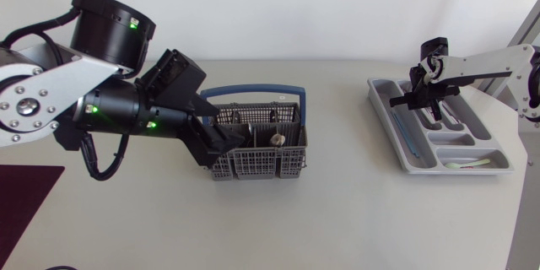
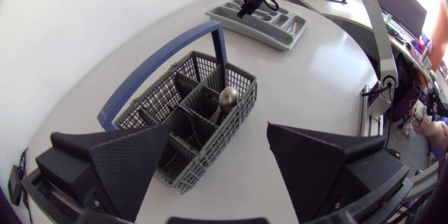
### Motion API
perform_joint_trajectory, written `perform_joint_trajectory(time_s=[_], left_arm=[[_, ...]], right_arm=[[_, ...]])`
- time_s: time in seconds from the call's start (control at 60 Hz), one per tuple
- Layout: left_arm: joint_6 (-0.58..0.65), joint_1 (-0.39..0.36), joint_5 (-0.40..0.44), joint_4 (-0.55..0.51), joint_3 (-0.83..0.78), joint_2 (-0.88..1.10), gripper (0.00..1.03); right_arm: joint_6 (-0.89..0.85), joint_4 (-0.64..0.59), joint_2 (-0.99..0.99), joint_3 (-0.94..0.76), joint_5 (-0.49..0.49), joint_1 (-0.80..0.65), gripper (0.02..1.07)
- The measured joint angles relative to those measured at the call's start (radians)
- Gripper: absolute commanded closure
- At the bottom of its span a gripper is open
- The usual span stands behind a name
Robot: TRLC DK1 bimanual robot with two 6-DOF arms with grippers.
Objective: Sort the cutlery from the basket into the organizer compartments.
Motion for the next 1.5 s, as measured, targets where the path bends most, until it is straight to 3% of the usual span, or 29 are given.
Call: perform_joint_trajectory(time_s=[0.267, 0.417, 0.783, 1.0, 1.233, 1.5], left_arm=[[0.002, -0.003, -0.039, 0.005, -0.018, -0.013, 0.07], [0.013, -0.009, -0.064, 0.034, -0.031, -0.014, 0.07], [0.009, -0.034, -0.102, 0.072, -0.034, -0.001, 0.08], [-0.112, -0.037, -0.149, 0.071, -0.013, 0.115, 0.08], [-0.268, -0.063, -0.258, 0.071, 0.061, 0.250, 0.11], [-0.360, -0.080, -0.318, 0.095, 0.138, 0.345, 0.17]], right_arm=[[0.000, -0.002, -0.012, -0.001, -0.012, -0.007, 0.56], [0.000, 0.014, -0.121, -0.105, -0.031, 0.000, 0.43], [-0.005, 0.050, -0.549, -0.430, -0.069, 0.118, 0.43], [0.000, 0.021, -0.723, -0.536, -0.066, 0.233, 0.43], [0.028, 0.000, -0.817, -0.600, -0.039, 0.327, 0.43], [0.034, -0.003, -0.835, -0.631, -0.032, 0.338, 0.43]])
